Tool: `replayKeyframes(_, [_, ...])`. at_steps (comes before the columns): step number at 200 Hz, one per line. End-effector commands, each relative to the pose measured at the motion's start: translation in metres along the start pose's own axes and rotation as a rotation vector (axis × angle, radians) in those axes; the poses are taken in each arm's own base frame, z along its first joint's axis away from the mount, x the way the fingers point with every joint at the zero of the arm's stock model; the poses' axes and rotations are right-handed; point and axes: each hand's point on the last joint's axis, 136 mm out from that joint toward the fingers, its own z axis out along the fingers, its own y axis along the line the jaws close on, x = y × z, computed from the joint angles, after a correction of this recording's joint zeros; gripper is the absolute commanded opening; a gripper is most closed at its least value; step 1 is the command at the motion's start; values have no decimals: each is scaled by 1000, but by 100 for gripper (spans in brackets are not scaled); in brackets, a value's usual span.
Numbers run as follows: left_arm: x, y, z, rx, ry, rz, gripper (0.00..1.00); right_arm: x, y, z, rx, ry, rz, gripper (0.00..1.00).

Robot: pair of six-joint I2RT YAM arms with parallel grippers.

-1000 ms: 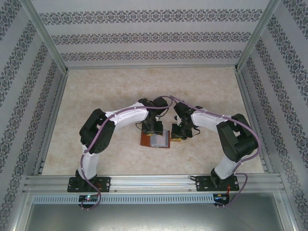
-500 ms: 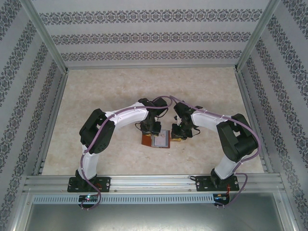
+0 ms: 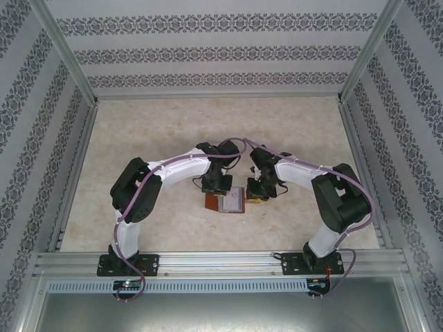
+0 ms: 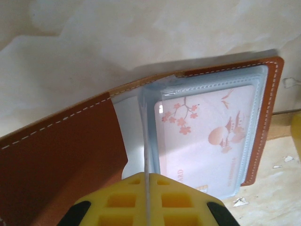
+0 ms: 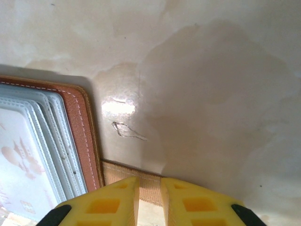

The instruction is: Take the credit cards out of the card holder

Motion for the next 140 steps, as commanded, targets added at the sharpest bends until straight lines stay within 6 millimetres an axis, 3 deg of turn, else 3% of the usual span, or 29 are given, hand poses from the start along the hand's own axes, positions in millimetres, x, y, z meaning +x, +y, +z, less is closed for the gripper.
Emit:
replayKeyframes(1, [3, 8, -9, -51, -26, 14, 8, 9, -14, 10, 52, 33, 9, 21])
replayKeyframes(70, [11, 48, -6, -247, -2, 37, 22, 10, -15, 10, 54, 34, 12, 21])
replayKeyframes(140, [24, 65, 15, -305, 69, 40, 23, 10, -15, 10, 56, 32, 9, 22])
